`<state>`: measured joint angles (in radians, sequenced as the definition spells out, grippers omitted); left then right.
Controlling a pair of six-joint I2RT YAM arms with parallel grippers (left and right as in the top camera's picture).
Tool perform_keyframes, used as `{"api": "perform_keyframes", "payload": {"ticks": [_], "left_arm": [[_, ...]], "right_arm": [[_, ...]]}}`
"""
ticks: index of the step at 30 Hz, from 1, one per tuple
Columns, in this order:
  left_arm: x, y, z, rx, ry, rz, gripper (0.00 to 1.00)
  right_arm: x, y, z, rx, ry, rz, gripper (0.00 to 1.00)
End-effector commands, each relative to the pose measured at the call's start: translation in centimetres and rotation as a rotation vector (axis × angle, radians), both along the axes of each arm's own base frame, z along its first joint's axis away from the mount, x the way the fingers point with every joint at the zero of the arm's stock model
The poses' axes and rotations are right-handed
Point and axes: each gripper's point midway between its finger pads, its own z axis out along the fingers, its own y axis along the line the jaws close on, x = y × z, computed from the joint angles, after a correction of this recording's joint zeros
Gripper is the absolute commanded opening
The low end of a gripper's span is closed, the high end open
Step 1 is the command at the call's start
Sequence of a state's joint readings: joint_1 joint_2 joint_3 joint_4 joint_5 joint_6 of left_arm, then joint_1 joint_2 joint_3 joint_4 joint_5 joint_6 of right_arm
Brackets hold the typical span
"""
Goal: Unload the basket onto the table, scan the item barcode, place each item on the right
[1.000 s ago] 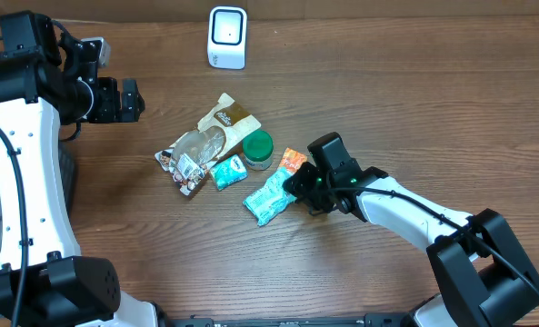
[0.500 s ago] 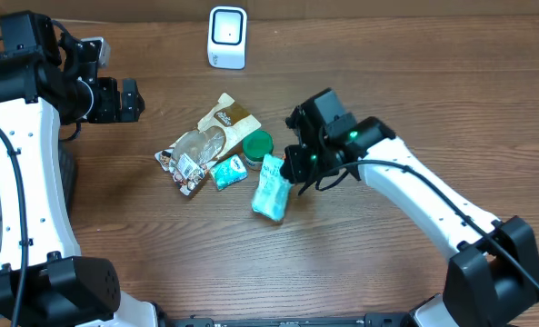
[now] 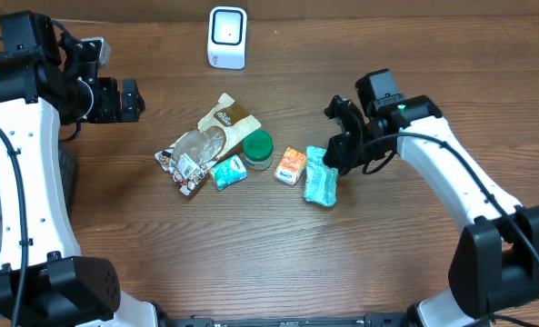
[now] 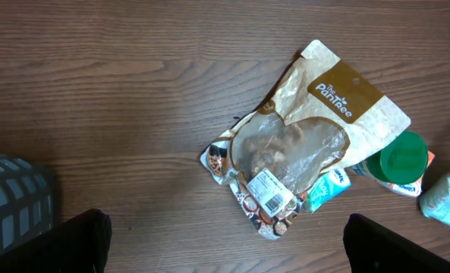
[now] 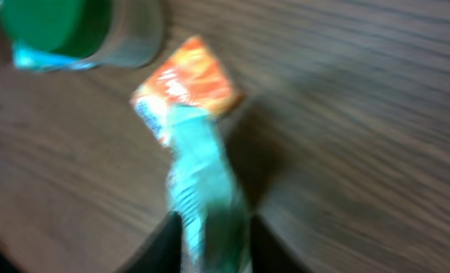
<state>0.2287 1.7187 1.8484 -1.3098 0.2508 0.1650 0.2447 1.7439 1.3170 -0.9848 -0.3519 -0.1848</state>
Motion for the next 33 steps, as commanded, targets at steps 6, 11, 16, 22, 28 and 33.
{"api": "perform_keyframes", "payload": {"ticks": [6, 11, 16, 22, 28, 33], "left_arm": [[0.2, -0.4, 1.1, 0.010, -0.037, -0.030, 1.00], [0.2, -0.4, 1.1, 0.010, -0.036, -0.030, 1.00], [0.2, -0.4, 1.1, 0.010, -0.037, -0.030, 1.00], [0.2, -0.4, 1.1, 0.010, -0.037, -0.030, 1.00], [0.2, -0.4, 1.1, 0.010, -0.037, -0.029, 1.00], [0.2, -0.4, 1.1, 0.010, -0.037, -0.029, 1.00]], "right_arm": [[2.3, -2.3, 0.8, 0.096, 0.111, -0.398, 0.61], [0.9, 0.5, 0.0, 0.061, 0.195, -0.502, 0.53], [1.1, -1.0, -1.4, -0.062, 0.162, -0.537, 0.52], [2.0, -4.3, -1.3, -0.033, 0.129, -0.424, 0.53], [0.7, -1.8, -0.7, 0.116, 0.177, -0.291, 0.42], [-1.4, 0.6, -2.0, 0.115, 0.267, -0.325, 0.33]]}}
